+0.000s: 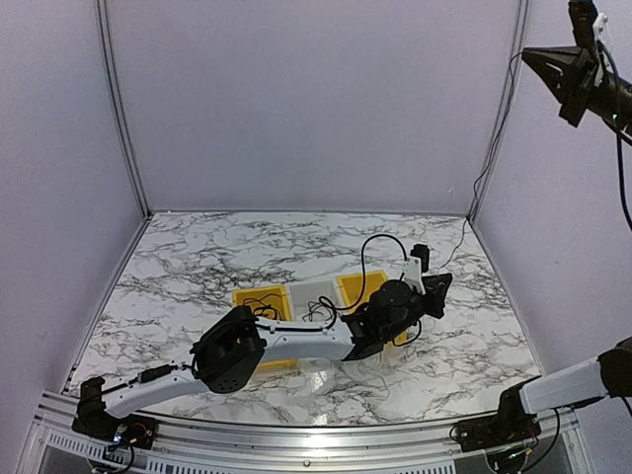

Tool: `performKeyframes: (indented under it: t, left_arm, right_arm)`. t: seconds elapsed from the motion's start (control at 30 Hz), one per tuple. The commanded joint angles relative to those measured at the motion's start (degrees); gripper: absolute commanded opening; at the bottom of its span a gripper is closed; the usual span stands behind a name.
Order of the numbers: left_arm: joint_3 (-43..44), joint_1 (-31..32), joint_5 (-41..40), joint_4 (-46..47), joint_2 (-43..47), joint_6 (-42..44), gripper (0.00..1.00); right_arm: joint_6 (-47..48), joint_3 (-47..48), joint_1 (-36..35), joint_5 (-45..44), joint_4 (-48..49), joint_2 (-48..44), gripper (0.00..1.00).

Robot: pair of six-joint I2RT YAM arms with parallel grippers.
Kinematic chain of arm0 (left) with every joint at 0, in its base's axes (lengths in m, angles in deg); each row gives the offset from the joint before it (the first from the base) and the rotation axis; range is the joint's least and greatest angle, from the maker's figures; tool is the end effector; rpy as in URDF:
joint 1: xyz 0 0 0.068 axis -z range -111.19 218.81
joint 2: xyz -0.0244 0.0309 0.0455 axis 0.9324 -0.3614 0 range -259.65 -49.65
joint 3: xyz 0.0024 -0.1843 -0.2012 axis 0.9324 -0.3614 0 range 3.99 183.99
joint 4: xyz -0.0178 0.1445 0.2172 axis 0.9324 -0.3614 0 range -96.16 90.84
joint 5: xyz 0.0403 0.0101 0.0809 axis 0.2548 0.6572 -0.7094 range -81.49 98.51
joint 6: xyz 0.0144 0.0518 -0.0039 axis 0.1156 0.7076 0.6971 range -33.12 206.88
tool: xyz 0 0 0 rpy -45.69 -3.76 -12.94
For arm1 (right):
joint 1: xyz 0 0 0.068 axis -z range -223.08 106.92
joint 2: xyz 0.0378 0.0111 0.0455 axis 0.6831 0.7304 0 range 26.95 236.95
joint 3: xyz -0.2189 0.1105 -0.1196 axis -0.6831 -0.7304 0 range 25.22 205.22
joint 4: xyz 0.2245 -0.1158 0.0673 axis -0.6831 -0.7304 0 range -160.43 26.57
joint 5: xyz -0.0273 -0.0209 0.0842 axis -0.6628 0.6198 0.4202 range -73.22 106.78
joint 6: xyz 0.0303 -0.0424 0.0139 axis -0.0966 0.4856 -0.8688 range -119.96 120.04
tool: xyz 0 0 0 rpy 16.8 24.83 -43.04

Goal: Untangle the cables

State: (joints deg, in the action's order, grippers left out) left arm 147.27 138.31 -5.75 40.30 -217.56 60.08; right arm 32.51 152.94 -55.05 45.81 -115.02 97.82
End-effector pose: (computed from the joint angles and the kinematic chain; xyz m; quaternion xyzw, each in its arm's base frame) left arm 0.2292 -0.5878 0.1490 0.1287 0.5995 -0.5352 0.5810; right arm 0.1158 0.0422 0.6104 -0.4181 0.5340 0.0390 0.7339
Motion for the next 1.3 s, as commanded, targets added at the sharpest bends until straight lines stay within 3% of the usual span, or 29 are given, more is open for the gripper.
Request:
performKeyframes:
  t: [0.0,0.37,0.47,0.6,0.8,1.07,1.27]
  left_arm:
    - [-0.5,1.9,2.9,0.6,-0.9,0.1,0.01]
    - [-3.5,3.8,5.9,0.4,-0.2,0.1,0.01]
    - [-7.6,4.0,8.0,0.8,4.4,0.9,0.24]
    - [-18.0,4.9,8.2,3.1,13.6,2.8,0.47]
    - [-32.8,6.2,8.0,7.4,26.0,3.8,0.64]
    - [-53.3,6.2,6.9,10.8,44.7,2.2,0.68]
    - [-78.9,6.0,0.9,10.1,62.1,4.1,0.68]
  right_arm:
    - [-2.3,7.2,0.5,-0.7,3.8,1.5,0.00]
    - [-2.1,11.7,0.5,-3.5,8.2,4.1,0.00]
    - [-2.1,9.5,0.5,-2.5,7.6,3.9,0.00]
    - [-1.3,6.9,0.5,-1.9,7.1,3.7,0.00]
    - [0.0,2.8,0.5,-1.8,7.1,3.0,0.00]
    - [0.6,-2.2,0.6,-1.0,7.3,2.1,0.00]
    - [-0.9,-8.2,0.5,3.2,7.9,1.4,0.00]
